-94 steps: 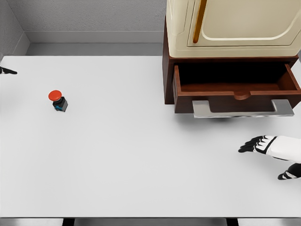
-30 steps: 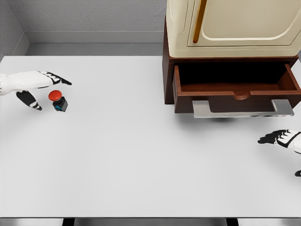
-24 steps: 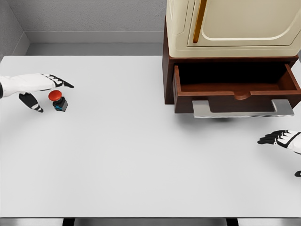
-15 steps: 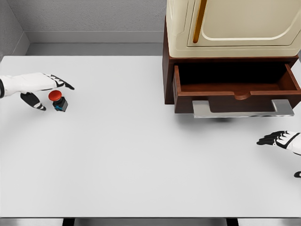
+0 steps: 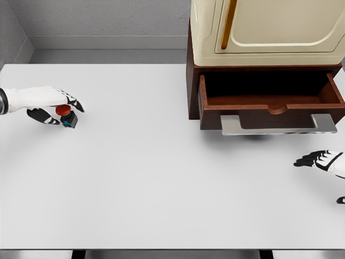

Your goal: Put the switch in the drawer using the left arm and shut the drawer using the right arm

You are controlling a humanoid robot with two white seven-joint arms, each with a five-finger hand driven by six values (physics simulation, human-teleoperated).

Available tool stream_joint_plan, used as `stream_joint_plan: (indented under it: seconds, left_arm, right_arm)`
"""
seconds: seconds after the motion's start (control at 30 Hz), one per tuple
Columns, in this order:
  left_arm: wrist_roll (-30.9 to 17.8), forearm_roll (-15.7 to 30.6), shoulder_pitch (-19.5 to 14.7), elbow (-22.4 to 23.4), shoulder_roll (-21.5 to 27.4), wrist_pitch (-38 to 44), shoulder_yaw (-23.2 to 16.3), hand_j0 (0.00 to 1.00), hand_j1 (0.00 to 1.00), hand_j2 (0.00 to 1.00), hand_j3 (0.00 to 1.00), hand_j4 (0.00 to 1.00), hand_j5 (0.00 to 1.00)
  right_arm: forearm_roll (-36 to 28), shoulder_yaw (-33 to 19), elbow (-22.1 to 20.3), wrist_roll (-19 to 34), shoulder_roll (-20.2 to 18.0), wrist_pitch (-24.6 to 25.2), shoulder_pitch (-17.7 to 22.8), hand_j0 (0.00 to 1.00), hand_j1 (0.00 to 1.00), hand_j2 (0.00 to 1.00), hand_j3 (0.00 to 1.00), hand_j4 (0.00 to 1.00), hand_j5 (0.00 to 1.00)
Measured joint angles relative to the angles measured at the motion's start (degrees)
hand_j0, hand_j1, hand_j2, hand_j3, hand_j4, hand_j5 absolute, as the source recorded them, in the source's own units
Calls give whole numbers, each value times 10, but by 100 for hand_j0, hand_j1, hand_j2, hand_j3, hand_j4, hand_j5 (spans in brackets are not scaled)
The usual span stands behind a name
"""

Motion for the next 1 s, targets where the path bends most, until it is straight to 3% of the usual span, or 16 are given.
stream_joint_plan:
  seconds: [0.07, 0.13, 0.3, 0.37, 0.67, 1.0]
  left_arm:
    - [-4, -2, 0, 0, 1, 0, 0, 66, 66, 66, 66, 66, 66]
    - [-9, -2, 0, -1, 1, 0, 0, 54, 54, 54, 54, 54, 54]
    - [-16, -2, -1, -3, 2, 1, 1, 43, 43, 43, 43, 43, 43]
    - [-18, -2, -1, -3, 1, 0, 1, 35, 35, 35, 35, 35, 35]
    - [-19, -3, -28, -6, 2, 0, 0, 34, 34, 34, 34, 34, 34]
    - [-19, -2, -47, -146, 1, -1, 0, 33, 33, 33, 33, 33, 33]
  right_arm:
    - [0, 0, 0, 0, 0, 0, 0, 100, 100, 100, 100, 100, 100]
    - [0, 0, 0, 0, 0, 0, -1, 100, 100, 100, 100, 100, 100]
    - [0, 0, 0, 0, 0, 0, -1, 100, 100, 100, 100, 100, 100]
    - [0, 0, 0, 0, 0, 0, -2, 100, 100, 100, 100, 100, 100]
    - [0, 0, 0, 0, 0, 0, -3, 100, 100, 100, 100, 100, 100]
    - [0, 0, 0, 0, 0, 0, -6, 100, 100, 100, 100, 100, 100]
